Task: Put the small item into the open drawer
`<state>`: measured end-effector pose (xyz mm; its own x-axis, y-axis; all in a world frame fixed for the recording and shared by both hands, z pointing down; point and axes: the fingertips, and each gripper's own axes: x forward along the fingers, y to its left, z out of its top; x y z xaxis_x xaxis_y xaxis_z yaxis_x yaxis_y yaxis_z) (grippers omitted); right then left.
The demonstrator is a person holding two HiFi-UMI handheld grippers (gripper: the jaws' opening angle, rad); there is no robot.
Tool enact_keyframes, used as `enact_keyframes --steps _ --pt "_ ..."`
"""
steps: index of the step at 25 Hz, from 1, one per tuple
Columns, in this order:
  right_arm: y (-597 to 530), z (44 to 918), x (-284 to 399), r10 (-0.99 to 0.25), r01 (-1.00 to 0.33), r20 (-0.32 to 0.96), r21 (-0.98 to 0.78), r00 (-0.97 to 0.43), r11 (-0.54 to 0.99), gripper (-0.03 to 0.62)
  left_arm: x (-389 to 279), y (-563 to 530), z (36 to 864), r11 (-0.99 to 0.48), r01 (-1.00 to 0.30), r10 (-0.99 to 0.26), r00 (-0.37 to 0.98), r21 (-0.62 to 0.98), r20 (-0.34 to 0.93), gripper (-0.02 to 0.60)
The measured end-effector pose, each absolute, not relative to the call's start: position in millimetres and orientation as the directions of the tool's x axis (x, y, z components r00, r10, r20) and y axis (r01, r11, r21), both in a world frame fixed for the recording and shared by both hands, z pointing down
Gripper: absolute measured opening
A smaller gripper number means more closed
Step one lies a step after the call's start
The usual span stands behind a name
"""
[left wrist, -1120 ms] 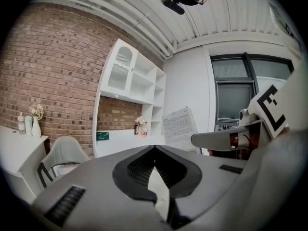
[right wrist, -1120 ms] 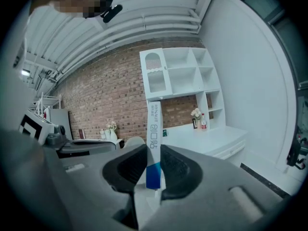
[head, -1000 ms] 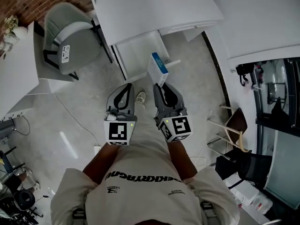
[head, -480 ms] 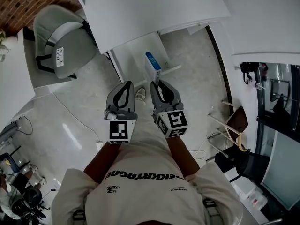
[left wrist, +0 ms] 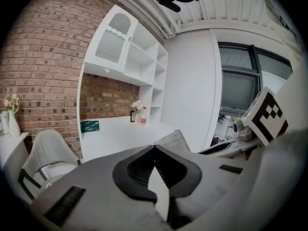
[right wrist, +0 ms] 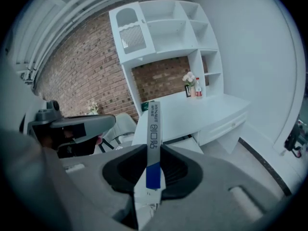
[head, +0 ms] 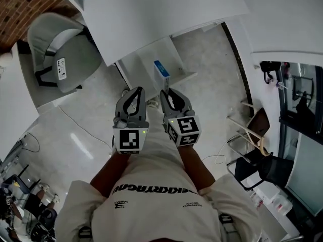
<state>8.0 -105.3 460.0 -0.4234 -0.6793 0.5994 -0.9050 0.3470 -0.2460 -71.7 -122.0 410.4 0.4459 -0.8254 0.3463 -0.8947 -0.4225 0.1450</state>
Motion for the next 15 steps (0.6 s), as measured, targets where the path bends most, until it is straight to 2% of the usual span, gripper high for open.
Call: enact_keyframes --steps 9,15 --pt "-118 495 -8 -0.648 -0.926 0.661 -0.269 -0.378 0.266 0.081 -86 -145 431 -0.486 -0.861 -0.777 0.504 0.149 0.377 -0.003" --pt "-128 526 -9 -0.614 -0.936 0.709 -0.210 -0.346 0.284 0.081 -82 -153 452 -0.510 -0.842 -0.738 0.532 0.174 0.415 -0.002"
